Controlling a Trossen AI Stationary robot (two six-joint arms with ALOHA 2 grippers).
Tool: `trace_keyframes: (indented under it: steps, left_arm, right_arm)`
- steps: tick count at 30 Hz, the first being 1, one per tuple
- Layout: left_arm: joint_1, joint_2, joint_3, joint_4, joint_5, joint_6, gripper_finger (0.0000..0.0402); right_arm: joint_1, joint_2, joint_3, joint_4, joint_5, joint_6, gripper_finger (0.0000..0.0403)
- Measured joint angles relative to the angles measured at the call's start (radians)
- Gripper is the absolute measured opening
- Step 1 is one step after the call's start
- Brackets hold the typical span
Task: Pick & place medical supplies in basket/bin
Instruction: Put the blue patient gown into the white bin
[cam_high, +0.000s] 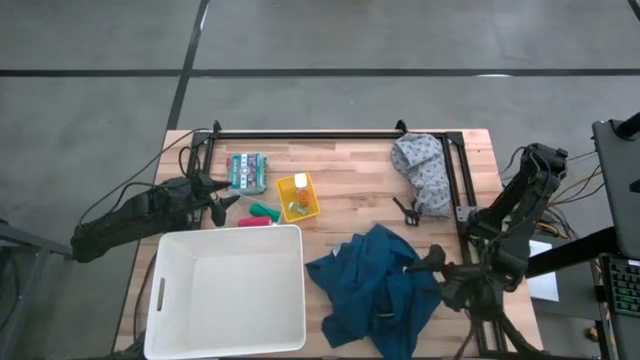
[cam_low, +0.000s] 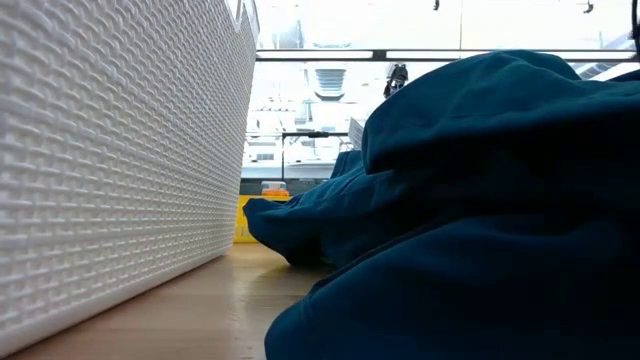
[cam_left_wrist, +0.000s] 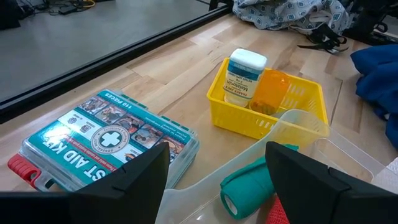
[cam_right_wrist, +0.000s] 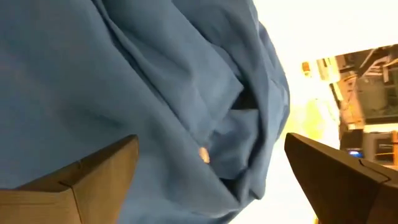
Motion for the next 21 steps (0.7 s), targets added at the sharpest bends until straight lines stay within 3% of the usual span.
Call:
trace_keyframes:
  steps: [8, 15, 21]
  left_arm:
    - [0.0, 0.0, 0.0, 0.0, 0.0, 0.0, 0.0271]
    - [0.0, 0.0, 0.0, 0.0, 0.0, 0.0, 0.0271]
    - [0.0, 0.0, 0.0, 0.0, 0.0, 0.0, 0.0271]
  right_arm:
    - [0.122, 0.002, 0.011, -0.011, -0.009, 0.263, 0.04]
    - [0.21, 0.002, -0.008, -0.043, -0.126, 0.265, 0.04]
    - [0.219, 0.024, -0.031, -0.022, -0.208, 0.314, 0.04]
